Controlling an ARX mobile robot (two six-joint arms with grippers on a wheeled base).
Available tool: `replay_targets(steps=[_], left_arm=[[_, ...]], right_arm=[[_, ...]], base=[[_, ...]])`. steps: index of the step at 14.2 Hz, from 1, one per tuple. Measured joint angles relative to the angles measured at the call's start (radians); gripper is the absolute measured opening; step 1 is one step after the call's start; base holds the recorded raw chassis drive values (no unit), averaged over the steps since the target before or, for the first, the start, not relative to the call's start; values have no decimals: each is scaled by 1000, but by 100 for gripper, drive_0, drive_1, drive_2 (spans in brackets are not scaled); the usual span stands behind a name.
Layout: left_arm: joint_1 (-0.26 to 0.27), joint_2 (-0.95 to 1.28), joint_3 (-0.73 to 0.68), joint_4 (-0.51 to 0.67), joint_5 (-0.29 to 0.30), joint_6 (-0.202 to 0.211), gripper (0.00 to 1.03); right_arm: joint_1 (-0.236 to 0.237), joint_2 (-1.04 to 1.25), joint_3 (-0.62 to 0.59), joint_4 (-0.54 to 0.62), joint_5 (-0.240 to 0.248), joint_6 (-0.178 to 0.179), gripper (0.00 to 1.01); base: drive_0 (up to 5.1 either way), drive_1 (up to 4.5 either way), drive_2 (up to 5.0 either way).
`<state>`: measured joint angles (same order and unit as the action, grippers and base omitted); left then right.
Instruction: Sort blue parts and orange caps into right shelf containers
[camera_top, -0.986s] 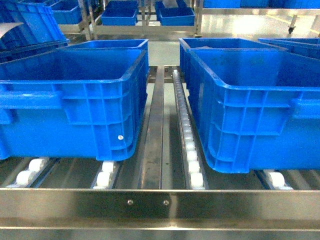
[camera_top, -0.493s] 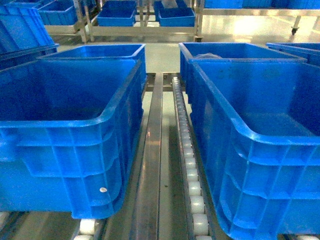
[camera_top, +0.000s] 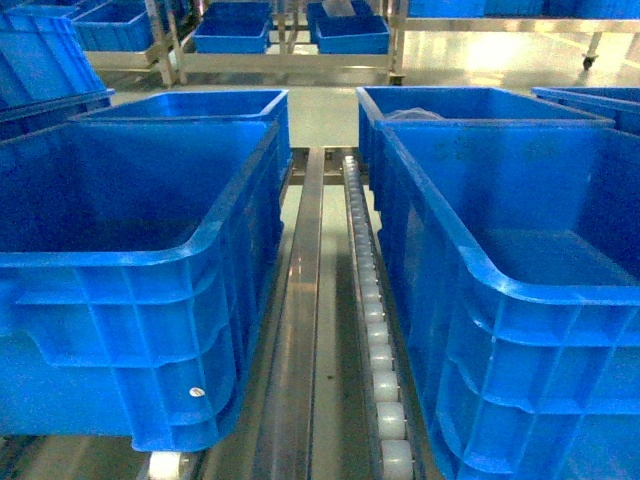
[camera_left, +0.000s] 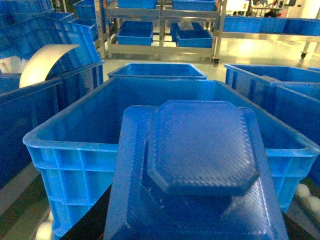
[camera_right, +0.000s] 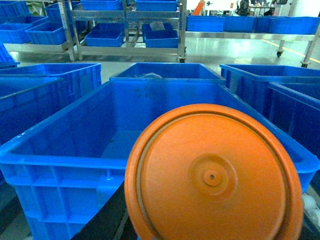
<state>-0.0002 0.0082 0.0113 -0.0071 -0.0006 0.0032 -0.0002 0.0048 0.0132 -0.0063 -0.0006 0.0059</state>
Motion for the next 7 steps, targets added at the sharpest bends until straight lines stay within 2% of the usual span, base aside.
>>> replay_targets(steps=[7], left_arm=[[0, 0, 0, 0, 0, 0, 42]], right_arm=[[0, 0, 0, 0, 0, 0, 43]], base=[[0, 0, 0]])
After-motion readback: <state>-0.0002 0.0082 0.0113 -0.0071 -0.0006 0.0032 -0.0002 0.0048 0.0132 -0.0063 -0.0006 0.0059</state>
